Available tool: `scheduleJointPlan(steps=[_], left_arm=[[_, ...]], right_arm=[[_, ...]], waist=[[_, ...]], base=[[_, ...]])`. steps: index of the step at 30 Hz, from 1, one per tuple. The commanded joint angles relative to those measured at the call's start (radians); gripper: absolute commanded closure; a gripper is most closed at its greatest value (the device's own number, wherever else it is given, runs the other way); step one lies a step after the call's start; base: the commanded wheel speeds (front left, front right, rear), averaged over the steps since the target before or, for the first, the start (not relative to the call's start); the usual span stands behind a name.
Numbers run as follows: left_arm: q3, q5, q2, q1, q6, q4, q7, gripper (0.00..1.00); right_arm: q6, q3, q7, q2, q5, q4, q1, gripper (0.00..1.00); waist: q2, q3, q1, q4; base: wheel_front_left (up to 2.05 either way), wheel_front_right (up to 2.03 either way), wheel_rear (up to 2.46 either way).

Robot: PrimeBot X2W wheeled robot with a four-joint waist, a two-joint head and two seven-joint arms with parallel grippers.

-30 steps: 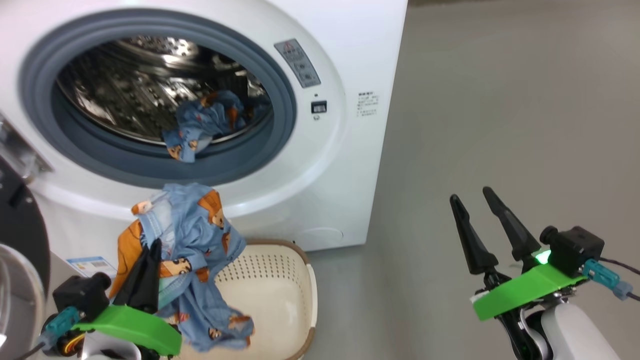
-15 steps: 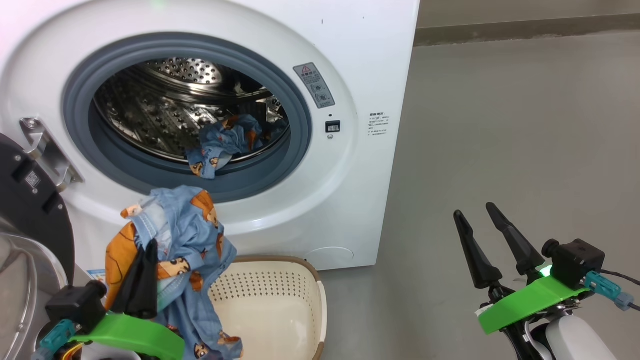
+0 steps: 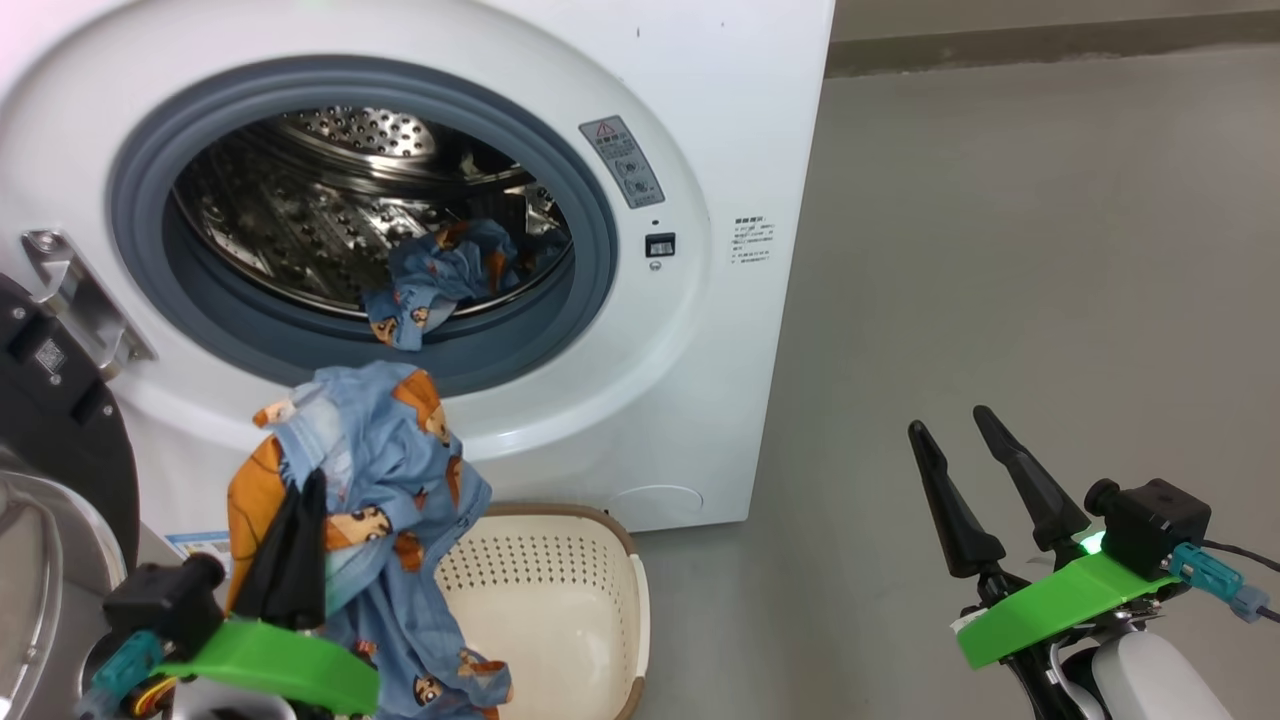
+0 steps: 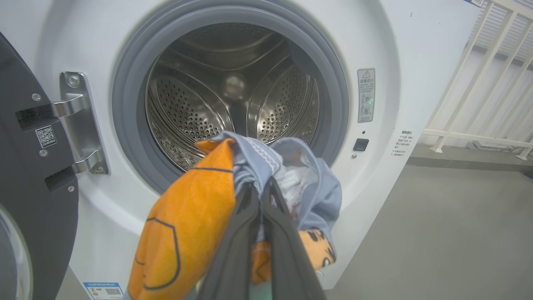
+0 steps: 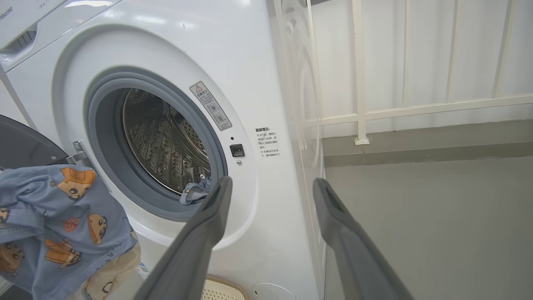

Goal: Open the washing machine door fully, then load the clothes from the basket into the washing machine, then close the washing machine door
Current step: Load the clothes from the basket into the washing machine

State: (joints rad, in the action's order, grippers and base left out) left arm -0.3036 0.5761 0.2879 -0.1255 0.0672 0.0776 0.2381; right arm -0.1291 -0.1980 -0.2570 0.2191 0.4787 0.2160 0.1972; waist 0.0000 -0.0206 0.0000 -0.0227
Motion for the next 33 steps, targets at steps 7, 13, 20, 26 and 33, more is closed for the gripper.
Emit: scheduleJointPlan(steps=[7, 13, 20, 26, 33], left_arm=[[0.032, -0.013, 0.013, -0.168, -0.023, 0.027, 0.008, 1.00], [0.039, -0.005, 0.017, -0.313, -0.058, 0.140, 0.005, 1.00], [0.059, 0.007, 0.022, -0.495, -0.100, 0.318, 0.008, 1.00], [0.054, -0.021, 0.029, -0.681, -0.135, 0.481, 0.016, 1.00], [0.053, -0.045, 0.028, -0.865, -0.162, 0.633, 0.022, 1.00]], right_arm=[[-0.002, -0.021, -0.005, -0.005, 0.007, -0.035, 0.010, 0.00], [-0.002, -0.023, -0.005, -0.011, 0.001, -0.043, 0.031, 0.00], [-0.002, -0.022, -0.005, -0.026, -0.012, -0.059, 0.067, 0.00], [-0.002, -0.011, -0.005, -0.033, -0.030, -0.085, 0.109, 0.00], [-0.002, -0.004, -0.005, -0.045, -0.049, -0.109, 0.157, 0.00]], waist=[[0.0000, -0.044, 0.0000, -0.006], [0.0000, -0.110, 0.0000, -0.028], [0.0000, -0.225, 0.0000, -0.074], [0.0000, -0.364, 0.0000, -0.113], [0.0000, -0.498, 0.0000, -0.149]], base=[[0.00, 0.00, 0.00], [0.00, 0.00, 0.00], [0.00, 0.00, 0.00], [0.00, 0.00, 0.00], [0.00, 0.00, 0.00]])
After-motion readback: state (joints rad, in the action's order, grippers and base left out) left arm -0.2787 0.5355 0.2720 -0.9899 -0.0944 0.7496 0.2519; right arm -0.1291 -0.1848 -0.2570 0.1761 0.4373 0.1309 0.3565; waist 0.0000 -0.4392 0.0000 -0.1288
